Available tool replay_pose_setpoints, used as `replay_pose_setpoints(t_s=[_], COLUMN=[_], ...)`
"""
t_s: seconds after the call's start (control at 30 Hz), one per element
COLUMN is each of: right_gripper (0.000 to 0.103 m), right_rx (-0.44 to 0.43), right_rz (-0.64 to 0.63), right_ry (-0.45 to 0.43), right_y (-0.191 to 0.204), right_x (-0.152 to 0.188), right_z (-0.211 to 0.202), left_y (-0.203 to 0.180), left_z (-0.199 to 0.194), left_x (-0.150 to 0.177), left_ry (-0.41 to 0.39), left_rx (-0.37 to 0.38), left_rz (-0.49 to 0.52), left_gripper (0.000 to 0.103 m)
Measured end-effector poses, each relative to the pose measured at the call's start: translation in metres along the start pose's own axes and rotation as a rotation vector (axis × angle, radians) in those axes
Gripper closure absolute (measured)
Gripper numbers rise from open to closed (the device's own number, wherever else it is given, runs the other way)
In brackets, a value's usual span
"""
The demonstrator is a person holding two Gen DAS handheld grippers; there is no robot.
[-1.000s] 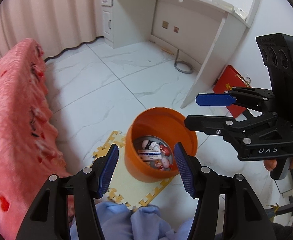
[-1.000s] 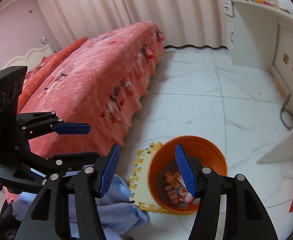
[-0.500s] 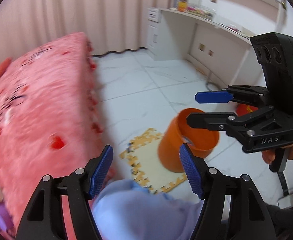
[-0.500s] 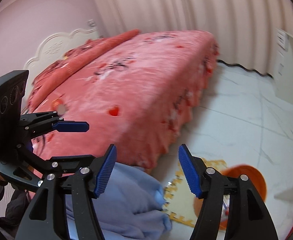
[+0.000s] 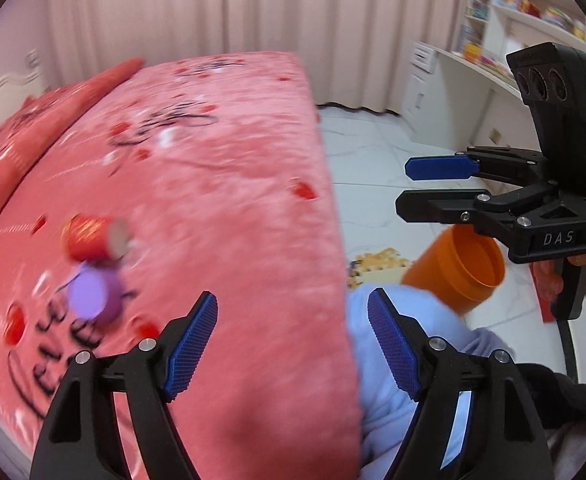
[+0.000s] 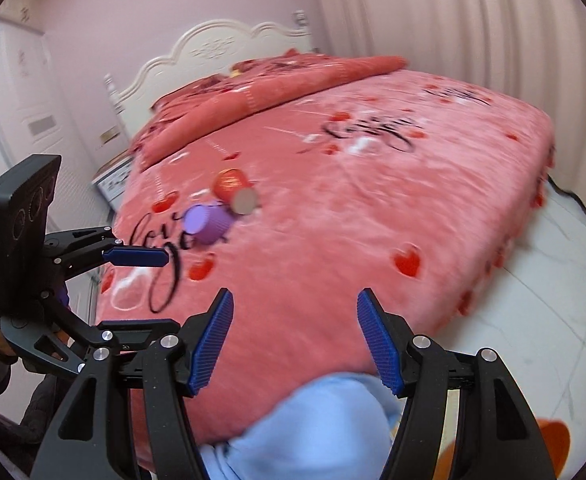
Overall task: Collect trash
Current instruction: 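Move both open tools back over the purple cup and red cup, then grasp the purple cup with the left tool while the right tool grasps the red paper cup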
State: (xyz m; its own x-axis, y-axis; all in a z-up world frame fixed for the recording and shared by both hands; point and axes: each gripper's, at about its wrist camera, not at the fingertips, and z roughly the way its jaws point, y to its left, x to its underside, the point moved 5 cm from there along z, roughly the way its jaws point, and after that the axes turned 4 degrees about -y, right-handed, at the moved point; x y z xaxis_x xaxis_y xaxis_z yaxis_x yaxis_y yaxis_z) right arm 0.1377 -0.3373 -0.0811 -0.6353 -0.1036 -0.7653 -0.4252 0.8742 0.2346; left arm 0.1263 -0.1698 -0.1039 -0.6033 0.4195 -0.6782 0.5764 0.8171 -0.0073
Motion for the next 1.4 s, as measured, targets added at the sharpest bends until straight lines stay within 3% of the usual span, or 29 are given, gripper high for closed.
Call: replay_pose_setpoints(t_s=[0.37, 0.7, 1.1, 1.4], right_gripper=[0.033, 0.032, 0.032, 0.032], right_rx=[-0.095, -0.135, -0.135, -0.143], right_rz=[-0.104, -0.156, -0.232, -0.293], right_ry=[0.042, 0.093, 0.177, 0.219], right_y=[0.063, 0.082, 0.08, 0.084], right_x=[-0.038, -0.066, -0.091, -0.098], right_z=[0.064, 0.141, 0.261, 0.325], left_y=[0.085, 0.155, 0.199, 0.214], left_z=[-0.018, 0.01, 0.065, 0.094], left_x=[0.029, 0.033, 0.028, 0.027], left_ry=[-0.008, 0.025, 0.072, 0.085], left_rx=[-0.091, -0.111, -0.086, -0.063], left_rz=[-0.133, -0.235, -0.242, -0.219], left_gripper=[0.017, 0.016, 0.016, 0.016])
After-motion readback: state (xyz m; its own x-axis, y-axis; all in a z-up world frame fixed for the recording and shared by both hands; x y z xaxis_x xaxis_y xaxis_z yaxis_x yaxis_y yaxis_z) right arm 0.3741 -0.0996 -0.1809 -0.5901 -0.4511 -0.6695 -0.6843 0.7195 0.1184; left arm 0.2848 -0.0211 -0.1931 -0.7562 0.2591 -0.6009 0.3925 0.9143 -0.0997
